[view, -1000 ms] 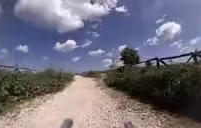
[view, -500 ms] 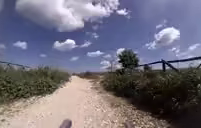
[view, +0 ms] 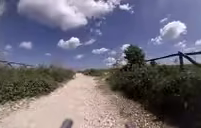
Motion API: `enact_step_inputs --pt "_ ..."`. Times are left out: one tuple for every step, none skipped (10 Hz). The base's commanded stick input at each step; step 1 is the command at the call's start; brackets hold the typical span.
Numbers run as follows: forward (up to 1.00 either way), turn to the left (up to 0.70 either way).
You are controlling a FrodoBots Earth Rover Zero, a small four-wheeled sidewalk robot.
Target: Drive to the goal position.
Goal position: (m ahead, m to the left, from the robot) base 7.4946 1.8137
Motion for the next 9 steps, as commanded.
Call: enact_step_inputs --pt "0.85 0.00" --pt "0.85 0.00" --pt "0.85 0.00" --pt "0.85 0.00" --pt "0.85 0.00" --pt "0.85 0.00" --pt "0.85 0.00" --pt "0.85 0.00" --pt "0.85 0.00"
